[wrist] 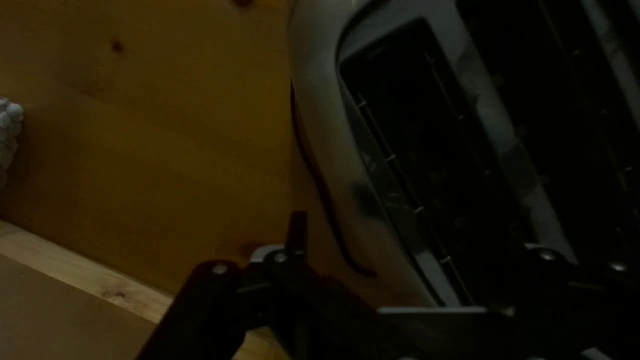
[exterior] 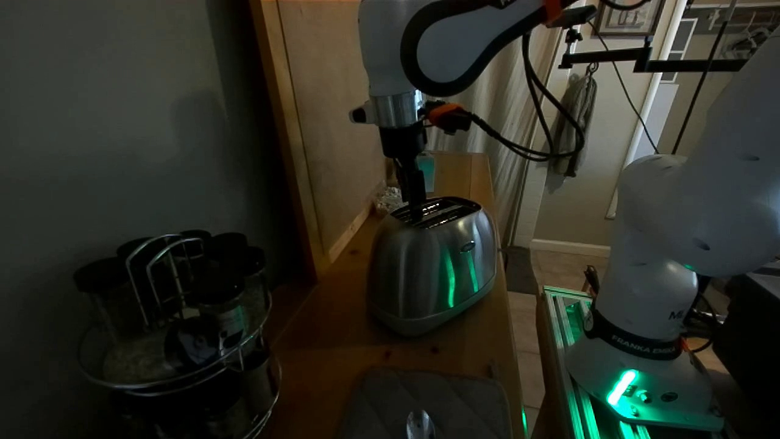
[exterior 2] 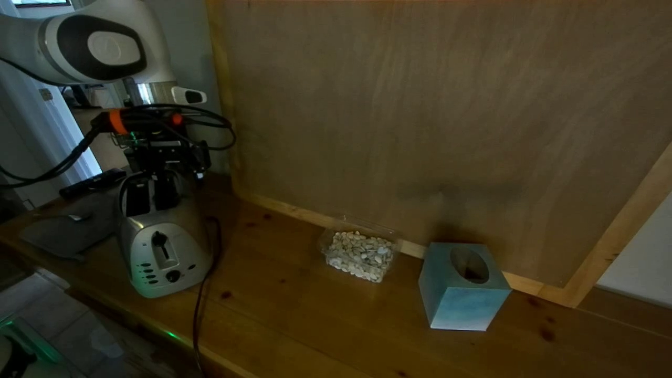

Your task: Turn the grey toaster to the right

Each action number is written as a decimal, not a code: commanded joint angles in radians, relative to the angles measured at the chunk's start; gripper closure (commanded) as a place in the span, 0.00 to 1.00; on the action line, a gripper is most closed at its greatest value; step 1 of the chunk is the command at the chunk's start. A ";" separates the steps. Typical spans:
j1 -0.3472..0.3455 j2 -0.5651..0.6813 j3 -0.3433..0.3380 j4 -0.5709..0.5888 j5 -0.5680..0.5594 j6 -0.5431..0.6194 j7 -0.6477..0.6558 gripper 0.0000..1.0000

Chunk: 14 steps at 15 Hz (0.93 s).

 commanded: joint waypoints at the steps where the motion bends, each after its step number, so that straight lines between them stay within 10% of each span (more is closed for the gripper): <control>1: 0.014 -0.020 -0.017 -0.032 -0.027 0.046 -0.019 0.48; 6: 0.012 -0.019 -0.021 -0.034 -0.021 0.059 -0.013 0.80; 14: -0.027 0.021 -0.033 0.023 0.009 0.018 0.136 0.83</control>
